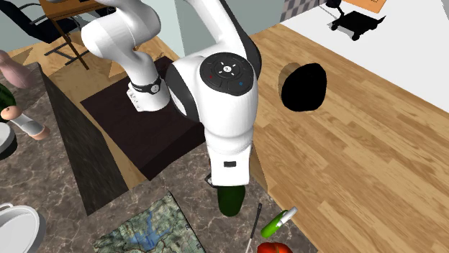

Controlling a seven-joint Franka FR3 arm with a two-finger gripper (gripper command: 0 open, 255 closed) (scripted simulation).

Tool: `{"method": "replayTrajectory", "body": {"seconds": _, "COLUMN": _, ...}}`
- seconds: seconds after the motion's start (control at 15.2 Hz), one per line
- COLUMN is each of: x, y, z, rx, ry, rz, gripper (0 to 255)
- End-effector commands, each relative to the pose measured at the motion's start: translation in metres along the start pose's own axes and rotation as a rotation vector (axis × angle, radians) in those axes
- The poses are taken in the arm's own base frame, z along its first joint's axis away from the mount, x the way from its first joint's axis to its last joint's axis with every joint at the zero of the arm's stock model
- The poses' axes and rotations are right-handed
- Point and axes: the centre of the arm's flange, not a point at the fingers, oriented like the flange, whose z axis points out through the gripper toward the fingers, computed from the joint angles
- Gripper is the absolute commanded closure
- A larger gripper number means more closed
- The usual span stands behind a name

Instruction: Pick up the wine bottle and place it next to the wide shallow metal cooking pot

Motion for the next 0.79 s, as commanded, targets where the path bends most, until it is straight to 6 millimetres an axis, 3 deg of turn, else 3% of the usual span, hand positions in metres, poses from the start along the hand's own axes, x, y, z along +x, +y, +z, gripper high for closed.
{"method": "replayTrajectory", "body": {"seconds": 0.0, "x": 0.000, "y": 0.000, "z": 0.000, "rx": 0.000, "ry": 0.000, "rz": 0.000, "gripper": 255}}
{"method": "replayTrajectory", "body": {"seconds": 0.73, "x": 0.003, "y": 0.000, "z": -0.058, "rx": 0.000, "ry": 0.000, "rz": 0.000, "gripper": 255}}
